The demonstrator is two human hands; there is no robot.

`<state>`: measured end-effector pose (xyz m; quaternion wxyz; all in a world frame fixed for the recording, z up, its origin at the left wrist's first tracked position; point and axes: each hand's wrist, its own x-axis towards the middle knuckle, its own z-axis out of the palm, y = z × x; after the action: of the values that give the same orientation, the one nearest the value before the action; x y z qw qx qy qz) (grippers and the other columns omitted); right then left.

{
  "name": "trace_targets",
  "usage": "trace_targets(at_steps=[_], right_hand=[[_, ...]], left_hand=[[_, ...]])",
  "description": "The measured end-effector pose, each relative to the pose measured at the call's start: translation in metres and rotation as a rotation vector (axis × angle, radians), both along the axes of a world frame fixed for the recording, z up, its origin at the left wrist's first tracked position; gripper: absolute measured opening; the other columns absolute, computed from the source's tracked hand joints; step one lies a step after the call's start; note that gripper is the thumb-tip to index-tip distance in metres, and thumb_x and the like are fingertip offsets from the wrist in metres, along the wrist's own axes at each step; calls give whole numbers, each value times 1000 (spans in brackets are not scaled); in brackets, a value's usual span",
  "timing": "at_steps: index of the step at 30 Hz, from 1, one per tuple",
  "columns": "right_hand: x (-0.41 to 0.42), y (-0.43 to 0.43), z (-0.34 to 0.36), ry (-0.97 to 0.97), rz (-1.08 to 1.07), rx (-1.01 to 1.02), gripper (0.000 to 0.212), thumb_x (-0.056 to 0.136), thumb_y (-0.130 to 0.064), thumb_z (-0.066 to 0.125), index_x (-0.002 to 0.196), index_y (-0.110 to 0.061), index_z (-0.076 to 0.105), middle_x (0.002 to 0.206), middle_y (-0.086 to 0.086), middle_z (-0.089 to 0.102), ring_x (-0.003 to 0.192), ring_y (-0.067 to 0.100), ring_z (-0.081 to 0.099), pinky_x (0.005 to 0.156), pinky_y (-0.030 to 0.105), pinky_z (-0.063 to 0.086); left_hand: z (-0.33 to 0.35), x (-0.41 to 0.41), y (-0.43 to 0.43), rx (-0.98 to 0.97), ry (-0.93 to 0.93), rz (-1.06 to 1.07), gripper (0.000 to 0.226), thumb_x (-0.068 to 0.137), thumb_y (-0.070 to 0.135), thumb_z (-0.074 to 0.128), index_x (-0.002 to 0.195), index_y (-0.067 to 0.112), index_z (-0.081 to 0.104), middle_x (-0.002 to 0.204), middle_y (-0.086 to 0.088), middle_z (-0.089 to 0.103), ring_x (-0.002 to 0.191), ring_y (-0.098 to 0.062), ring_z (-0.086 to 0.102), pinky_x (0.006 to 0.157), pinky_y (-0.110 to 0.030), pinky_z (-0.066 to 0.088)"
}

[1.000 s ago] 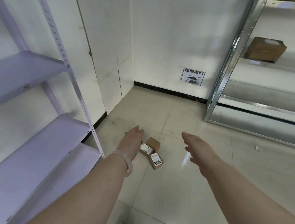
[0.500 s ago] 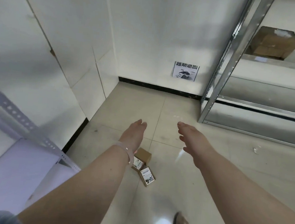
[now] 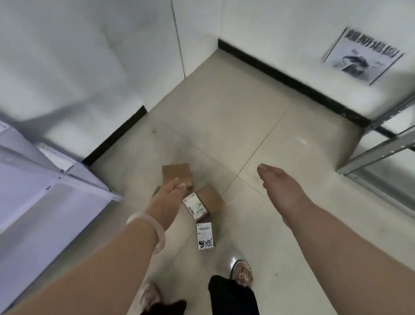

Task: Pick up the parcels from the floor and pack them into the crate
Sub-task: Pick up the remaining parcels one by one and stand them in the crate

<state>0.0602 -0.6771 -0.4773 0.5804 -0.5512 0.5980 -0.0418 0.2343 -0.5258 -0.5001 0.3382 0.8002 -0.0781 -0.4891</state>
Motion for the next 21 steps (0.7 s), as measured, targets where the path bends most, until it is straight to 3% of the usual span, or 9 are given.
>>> trace_targets(at_steps=[4, 10, 12, 14, 16, 17, 19, 21], right_hand=[[16, -11, -119, 175, 134, 75, 44, 93, -41, 50, 136, -29, 49, 141, 1, 49, 121, 17, 47, 88, 21, 29], [22, 4, -327, 356, 275, 175, 45, 94, -43, 47, 138, -32, 46, 140, 2, 50, 121, 20, 47, 85, 24, 29], [22, 18, -396, 392, 313, 206, 45, 94, -43, 46, 138, -33, 45, 140, 2, 49, 122, 21, 47, 86, 24, 30], [21, 35, -459, 424, 340, 243, 45, 95, -41, 44, 139, -32, 44, 138, 5, 51, 121, 24, 49, 91, 27, 34], [20, 55, -515, 432, 351, 281, 45, 97, -40, 43, 141, -30, 43, 131, 8, 54, 117, 26, 51, 99, 32, 38], [20, 65, -538, 421, 343, 299, 45, 97, -39, 43, 142, -29, 42, 135, 8, 53, 121, 26, 50, 102, 33, 37], [18, 86, -572, 381, 326, 332, 46, 99, -37, 42, 144, -29, 40, 142, 3, 50, 126, 23, 47, 102, 24, 35], [18, 104, -591, 323, 330, 330, 43, 100, -34, 40, 142, -34, 40, 132, -6, 53, 110, 13, 51, 86, 11, 40]], left_hand=[[-110, 12, -4, 47, 49, 56, 45, 98, 35, 46, 142, 26, 42, 148, -1, 44, 135, -22, 40, 116, -48, 27], [-312, 6, 6, 174, 140, 106, 44, 97, 35, 46, 141, 30, 43, 147, -1, 44, 136, -22, 39, 117, -45, 27], [-375, -5, 13, 190, 184, 124, 44, 97, 33, 45, 141, 30, 43, 149, 0, 42, 138, -21, 37, 118, -36, 22], [-433, -13, 20, 227, 223, 156, 45, 98, 32, 44, 143, 30, 40, 152, 4, 38, 140, -18, 34, 107, -23, 19], [-485, -20, 25, 266, 255, 203, 48, 99, 31, 43, 147, 29, 35, 153, 4, 36, 140, -17, 33, 98, -20, 20], [-505, -23, 27, 285, 278, 208, 49, 100, 32, 42, 148, 29, 32, 153, 4, 36, 139, -18, 34, 100, -21, 21], [-539, -30, 32, 303, 327, 186, 43, 101, 36, 38, 144, 36, 37, 145, 1, 46, 131, -21, 44, 109, -30, 26], [-564, -39, 38, 283, 332, 163, 26, 101, 37, 36, 112, 47, 57, 115, 6, 62, 101, -13, 59, 99, -34, 39]])
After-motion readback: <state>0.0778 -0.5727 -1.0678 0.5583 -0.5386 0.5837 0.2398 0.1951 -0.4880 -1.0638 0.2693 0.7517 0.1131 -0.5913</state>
